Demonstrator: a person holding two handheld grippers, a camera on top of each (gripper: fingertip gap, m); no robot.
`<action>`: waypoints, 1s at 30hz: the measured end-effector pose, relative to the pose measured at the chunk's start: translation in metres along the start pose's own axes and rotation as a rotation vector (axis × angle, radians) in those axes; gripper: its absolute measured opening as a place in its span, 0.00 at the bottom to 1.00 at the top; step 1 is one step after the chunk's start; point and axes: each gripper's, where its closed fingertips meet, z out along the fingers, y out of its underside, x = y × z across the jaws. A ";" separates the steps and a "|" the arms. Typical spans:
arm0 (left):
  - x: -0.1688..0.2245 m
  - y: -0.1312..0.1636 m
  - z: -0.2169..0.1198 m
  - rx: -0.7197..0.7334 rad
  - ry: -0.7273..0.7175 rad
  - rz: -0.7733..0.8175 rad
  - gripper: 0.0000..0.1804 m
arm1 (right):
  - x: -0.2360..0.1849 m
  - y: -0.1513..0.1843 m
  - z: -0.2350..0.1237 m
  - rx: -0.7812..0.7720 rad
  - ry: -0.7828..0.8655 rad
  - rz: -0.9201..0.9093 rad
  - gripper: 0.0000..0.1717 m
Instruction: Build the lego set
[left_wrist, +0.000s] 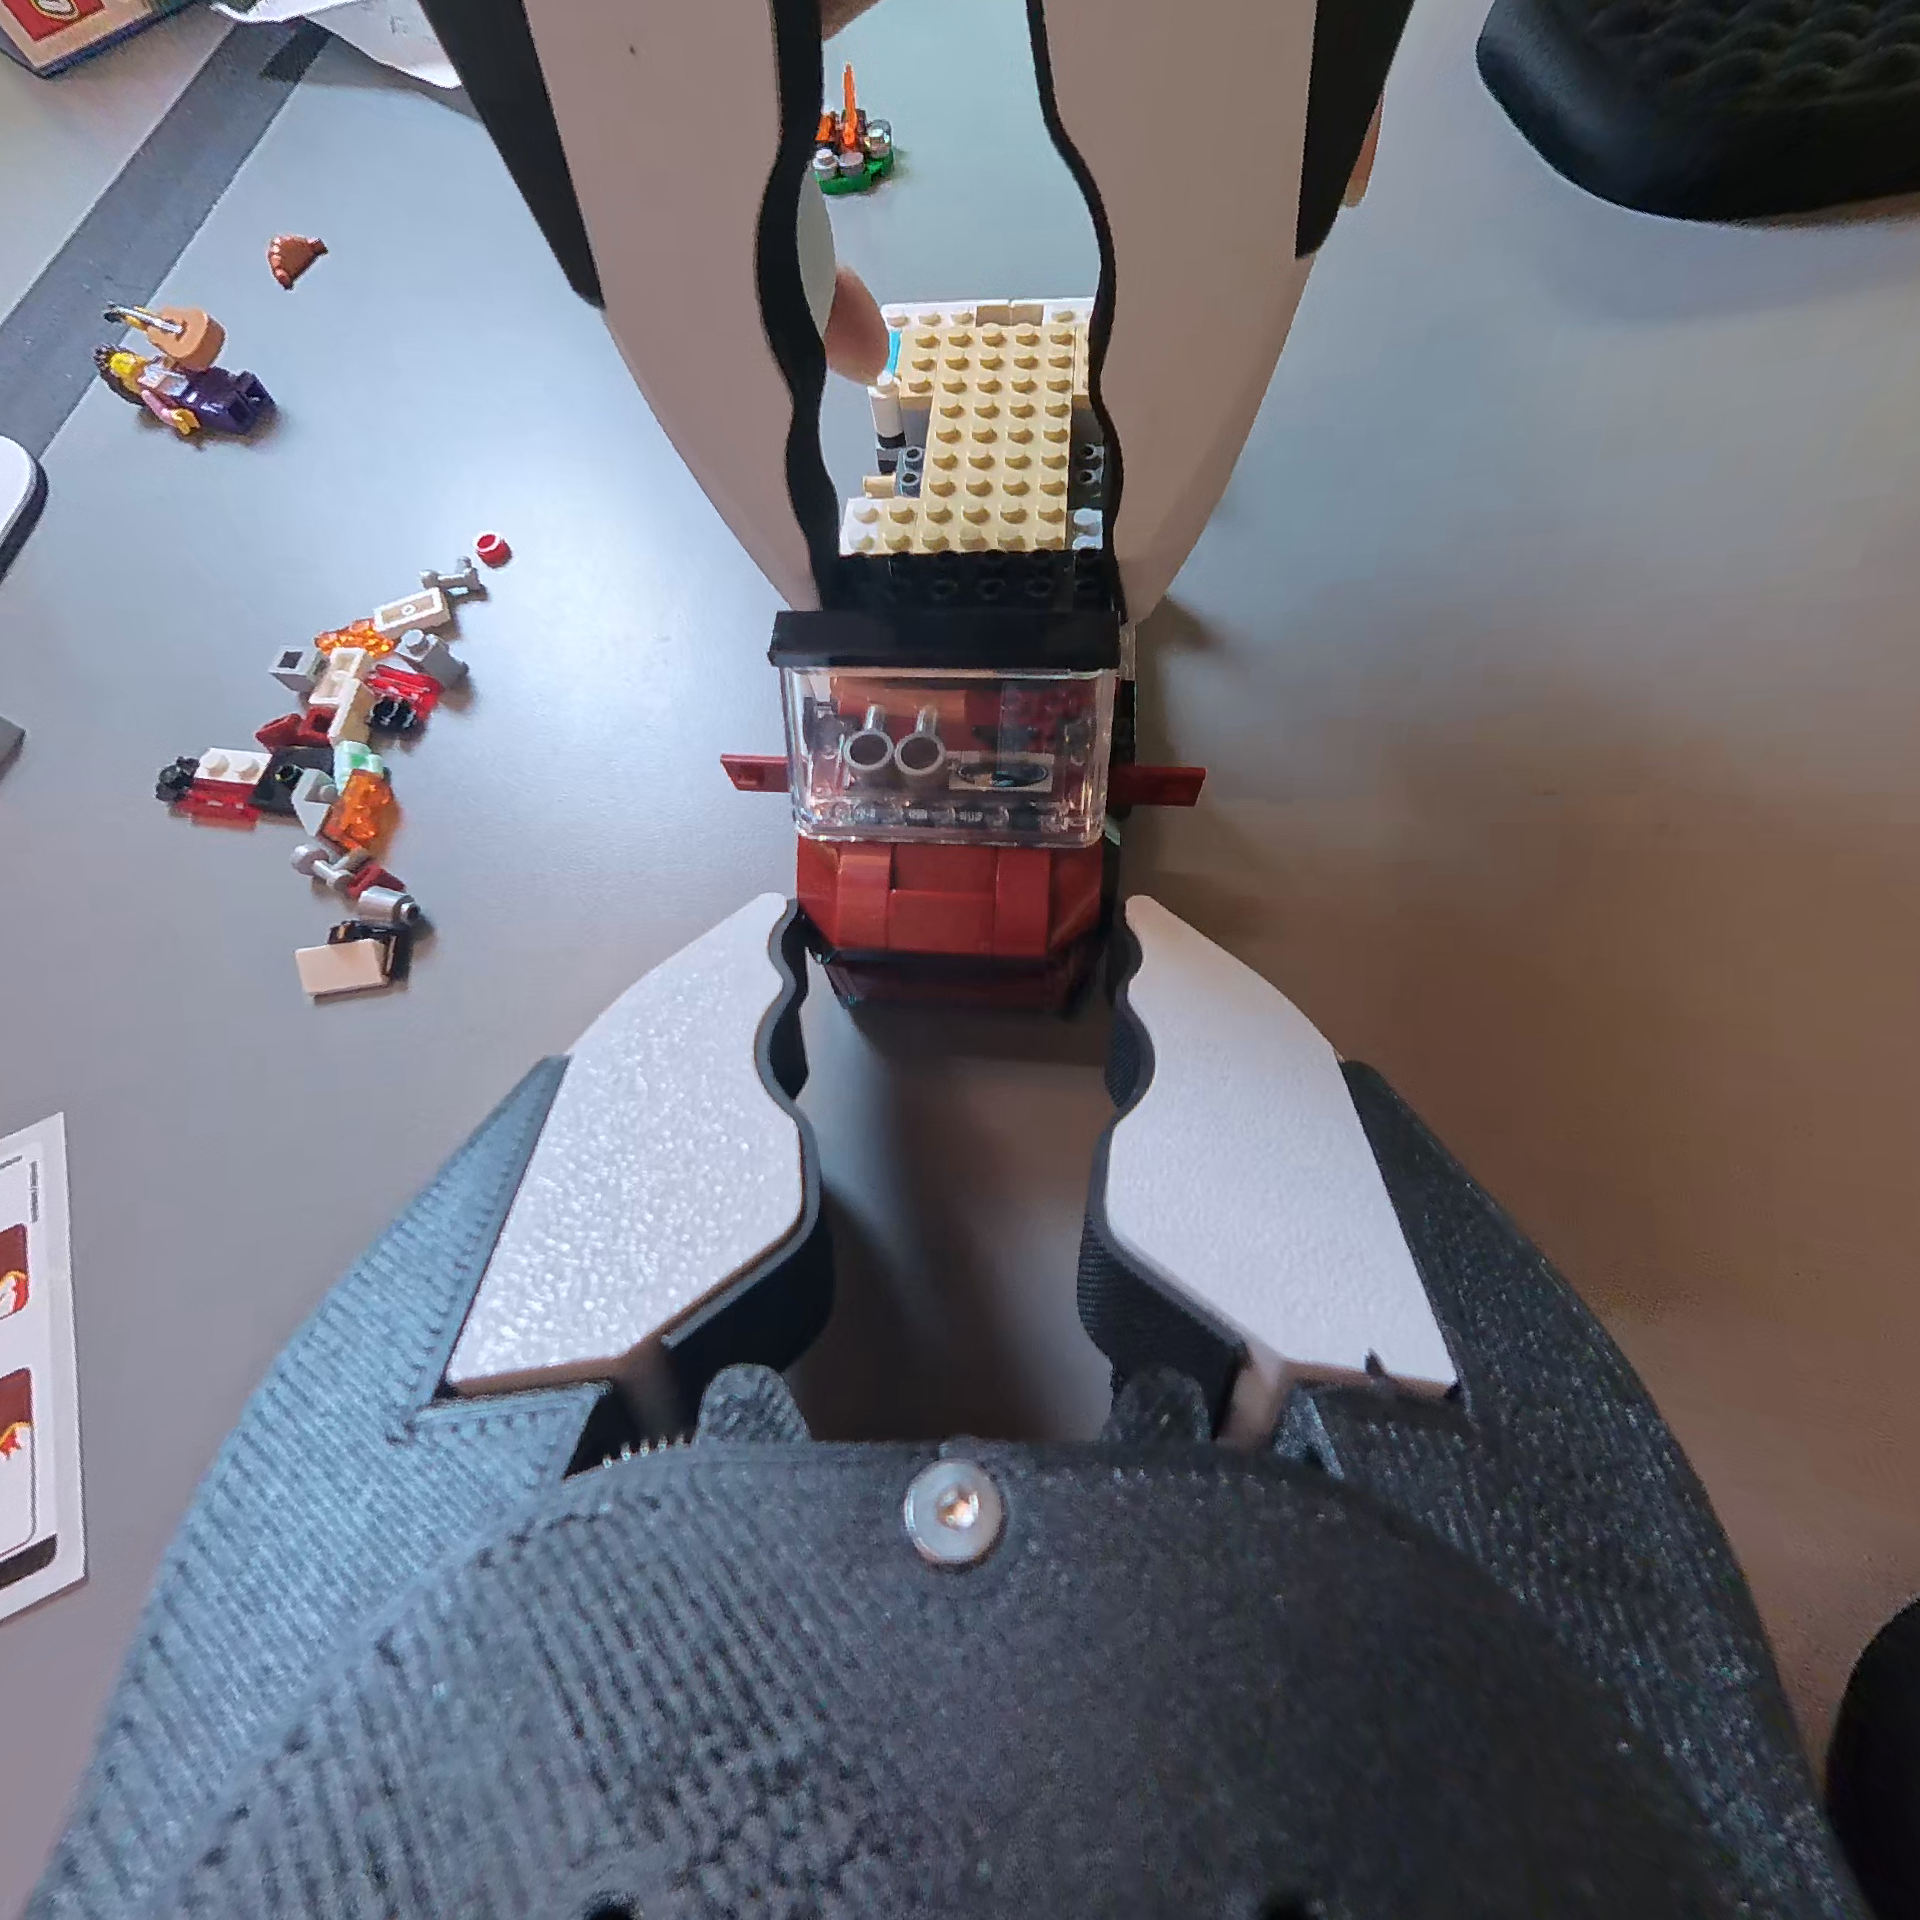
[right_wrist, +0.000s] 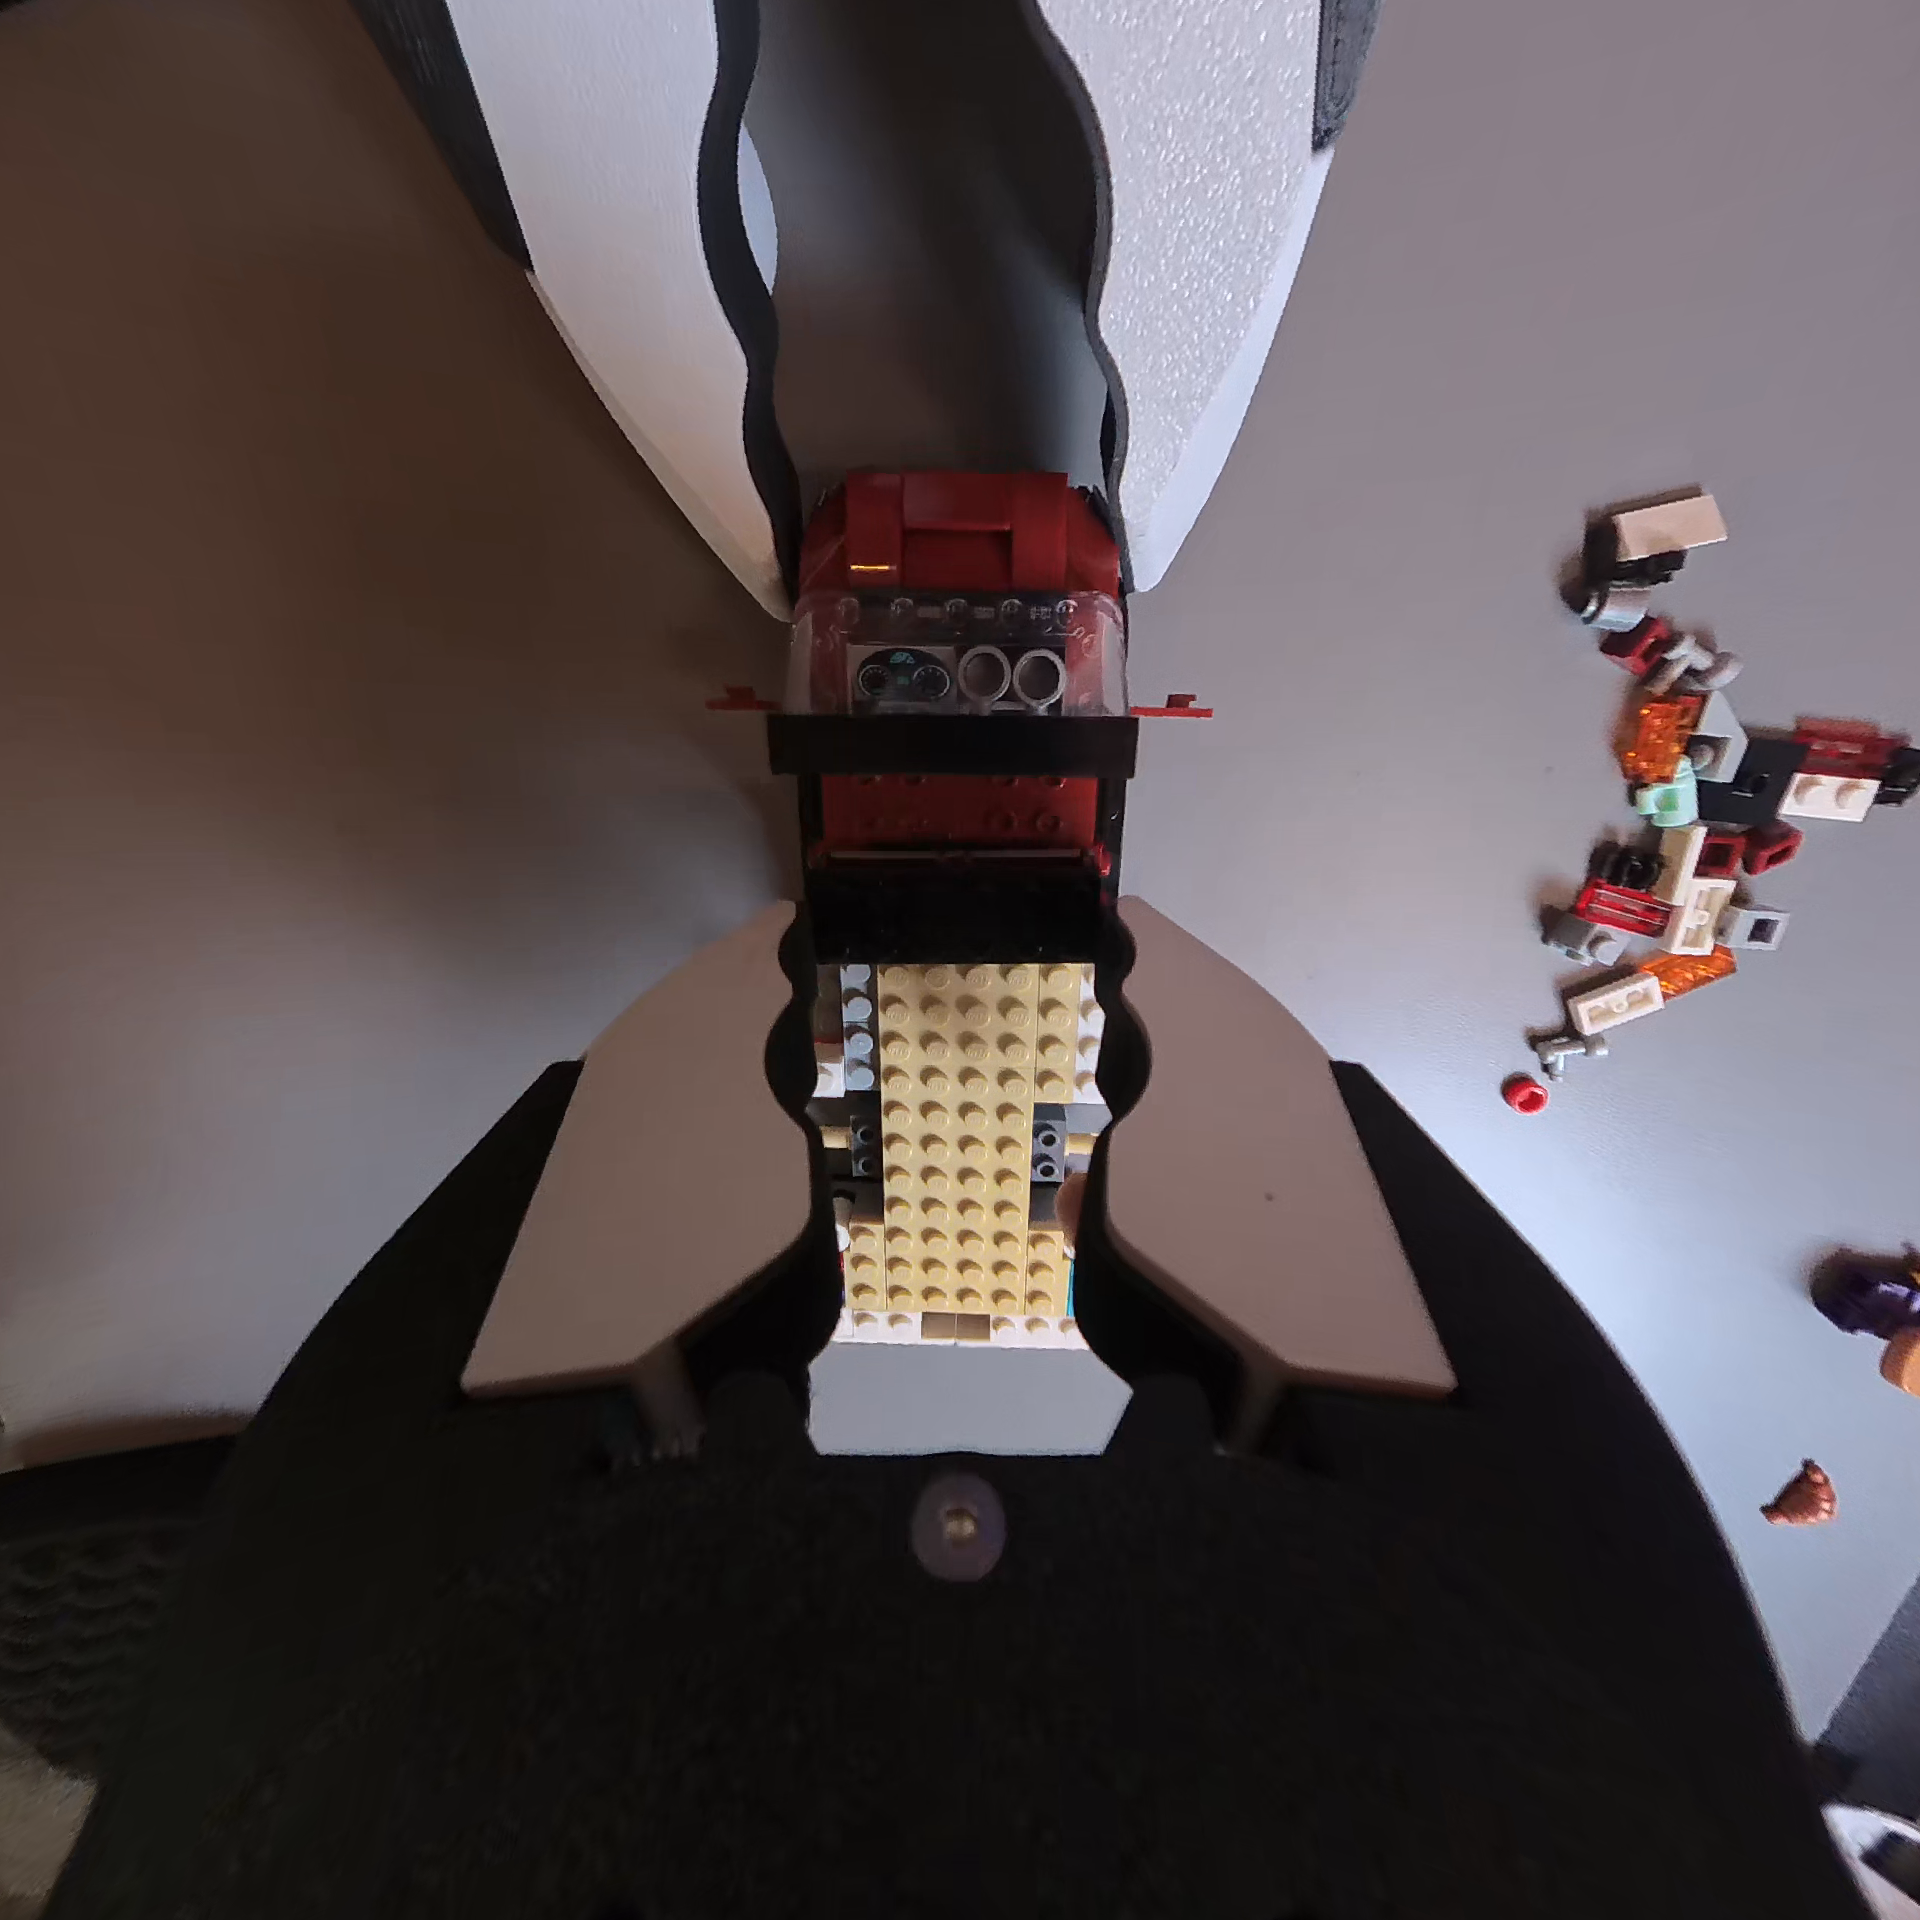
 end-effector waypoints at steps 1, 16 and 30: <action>0.000 0.000 0.000 0.000 0.000 0.000 0.31 | 0.000 0.000 0.000 -0.006 -0.003 0.003 0.30; 0.001 0.000 0.000 0.000 0.001 0.002 0.31 | 0.000 -0.004 0.001 0.177 0.008 0.040 0.31; 0.001 0.000 0.000 -0.001 0.001 0.001 0.31 | -0.021 0.007 -0.154 1.483 -0.782 0.343 0.31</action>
